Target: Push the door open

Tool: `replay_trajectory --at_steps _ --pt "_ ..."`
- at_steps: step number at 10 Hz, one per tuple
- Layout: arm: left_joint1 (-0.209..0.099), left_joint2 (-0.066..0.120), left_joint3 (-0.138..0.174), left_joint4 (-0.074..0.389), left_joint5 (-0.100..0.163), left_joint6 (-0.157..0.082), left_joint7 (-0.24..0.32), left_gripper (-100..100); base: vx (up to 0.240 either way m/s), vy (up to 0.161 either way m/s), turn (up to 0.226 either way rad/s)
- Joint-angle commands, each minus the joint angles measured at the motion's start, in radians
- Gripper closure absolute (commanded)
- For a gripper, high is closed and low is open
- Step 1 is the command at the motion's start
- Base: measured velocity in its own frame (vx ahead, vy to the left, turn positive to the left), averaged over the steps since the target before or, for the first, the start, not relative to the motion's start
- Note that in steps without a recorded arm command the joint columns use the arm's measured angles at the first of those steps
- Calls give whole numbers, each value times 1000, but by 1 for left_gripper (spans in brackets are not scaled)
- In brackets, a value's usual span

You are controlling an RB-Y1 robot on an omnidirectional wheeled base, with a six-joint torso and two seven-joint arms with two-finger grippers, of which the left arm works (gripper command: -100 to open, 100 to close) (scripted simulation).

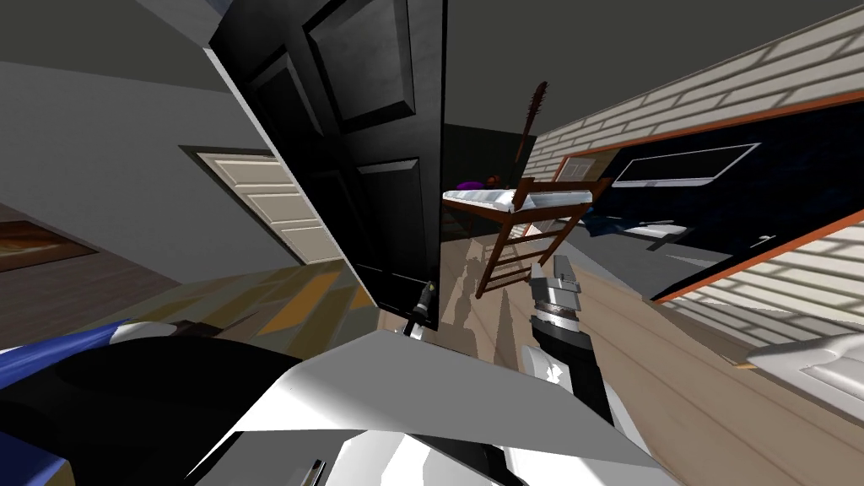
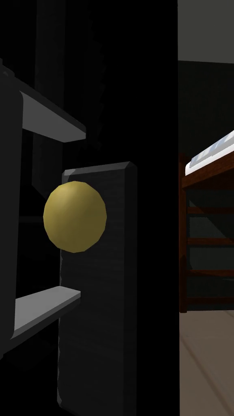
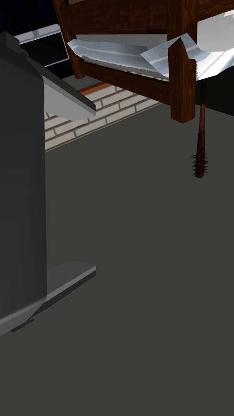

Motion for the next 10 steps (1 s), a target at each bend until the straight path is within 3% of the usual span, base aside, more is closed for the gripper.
replay_trajectory --at_steps 1,6,7,8,10 --pt "-1 2 0 -1 0 4 0 100 -17 0 -14" --pt "-1 2 0 -1 0 4 0 100 -15 3 -2" --pt "-3 22 18 1 9 9 -5 100 83 -66 34" --pt "-3 22 18 2 9 9 -5 100 117 -87 43" --pt "-11 40 49 2 26 15 -11 100 209 -121 93"
